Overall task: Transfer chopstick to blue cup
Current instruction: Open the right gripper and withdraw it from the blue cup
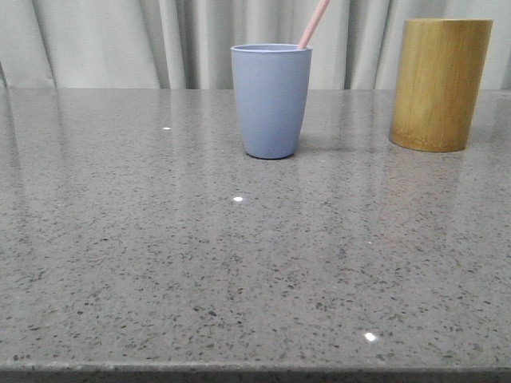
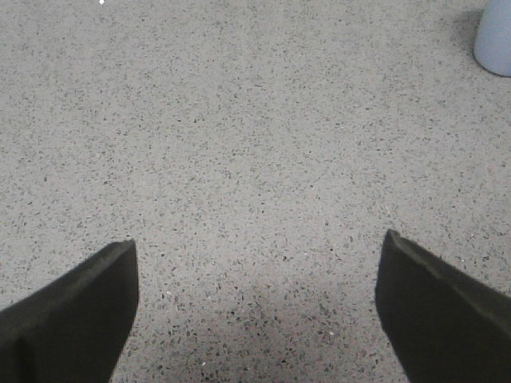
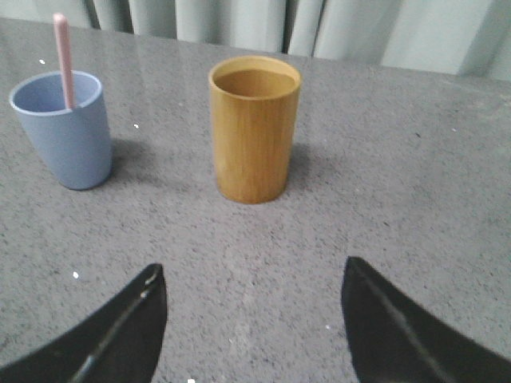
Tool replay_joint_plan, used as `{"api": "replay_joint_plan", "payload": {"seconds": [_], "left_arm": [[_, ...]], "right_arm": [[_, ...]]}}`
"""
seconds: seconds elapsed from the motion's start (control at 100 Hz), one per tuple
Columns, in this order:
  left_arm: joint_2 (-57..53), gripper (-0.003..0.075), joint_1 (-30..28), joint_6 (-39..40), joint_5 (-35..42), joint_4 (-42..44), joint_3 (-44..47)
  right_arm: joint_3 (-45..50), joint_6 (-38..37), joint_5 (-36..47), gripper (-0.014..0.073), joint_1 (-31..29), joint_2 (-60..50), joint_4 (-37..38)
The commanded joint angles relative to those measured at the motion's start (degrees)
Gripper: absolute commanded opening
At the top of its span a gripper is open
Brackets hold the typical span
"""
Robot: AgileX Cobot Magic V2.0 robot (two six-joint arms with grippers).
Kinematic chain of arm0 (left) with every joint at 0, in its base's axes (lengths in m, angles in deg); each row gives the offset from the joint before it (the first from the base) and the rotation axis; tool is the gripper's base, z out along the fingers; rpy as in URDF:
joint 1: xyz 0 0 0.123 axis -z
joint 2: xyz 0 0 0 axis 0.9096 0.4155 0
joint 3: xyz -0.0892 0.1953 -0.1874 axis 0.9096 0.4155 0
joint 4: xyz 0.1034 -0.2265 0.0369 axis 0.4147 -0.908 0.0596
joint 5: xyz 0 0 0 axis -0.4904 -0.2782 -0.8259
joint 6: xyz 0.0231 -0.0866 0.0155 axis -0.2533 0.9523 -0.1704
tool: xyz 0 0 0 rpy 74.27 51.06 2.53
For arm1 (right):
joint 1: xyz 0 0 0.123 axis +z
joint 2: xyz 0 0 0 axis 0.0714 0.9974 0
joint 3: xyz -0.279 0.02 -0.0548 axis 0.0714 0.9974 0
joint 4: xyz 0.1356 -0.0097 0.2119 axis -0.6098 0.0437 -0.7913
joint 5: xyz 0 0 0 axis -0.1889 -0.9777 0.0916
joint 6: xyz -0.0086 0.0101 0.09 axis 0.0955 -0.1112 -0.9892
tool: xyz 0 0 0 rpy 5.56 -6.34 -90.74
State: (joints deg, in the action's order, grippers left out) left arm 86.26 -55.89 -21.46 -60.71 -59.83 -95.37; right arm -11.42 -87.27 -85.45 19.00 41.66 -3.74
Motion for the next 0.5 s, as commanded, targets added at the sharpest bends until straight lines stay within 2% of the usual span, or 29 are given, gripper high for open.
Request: {"api": "replay_joint_plan", "payload": {"seconds": [0.0, 0.13, 0.25, 0.32, 0.44, 0.49], "left_arm": [[-0.1, 0.0589, -0.2, 0.5, 4.1, -0.1, -1.4], [-0.1, 0.0587, -0.2, 0.5, 4.1, -0.1, -1.4], [-0.1, 0.0517, -0.2, 0.5, 4.1, -0.1, -1.4], [-0.1, 0.0428, -0.2, 0.5, 4.1, -0.1, -1.4], [-0.1, 0.0223, -0.2, 0.5, 4.1, -0.1, -1.4], [-0.1, 0.0137, -0.2, 0.5, 4.1, -0.1, -1.4]], "right_arm": [[-0.7, -0.5, 3.6, 0.0463, -0.4, 0.3, 1.8], [-0.7, -1.1, 3.4, 0.0402, -0.4, 0.3, 1.7], [-0.7, -1.1, 3.5, 0.0231, -0.4, 0.3, 1.9], [-0.7, -1.1, 3.5, 0.0113, -0.4, 0.3, 2.4], [-0.7, -1.1, 3.5, -0.0066, -0.4, 0.3, 2.6], [-0.7, -1.1, 3.5, -0.0063, -0.4, 0.3, 2.6]]}}
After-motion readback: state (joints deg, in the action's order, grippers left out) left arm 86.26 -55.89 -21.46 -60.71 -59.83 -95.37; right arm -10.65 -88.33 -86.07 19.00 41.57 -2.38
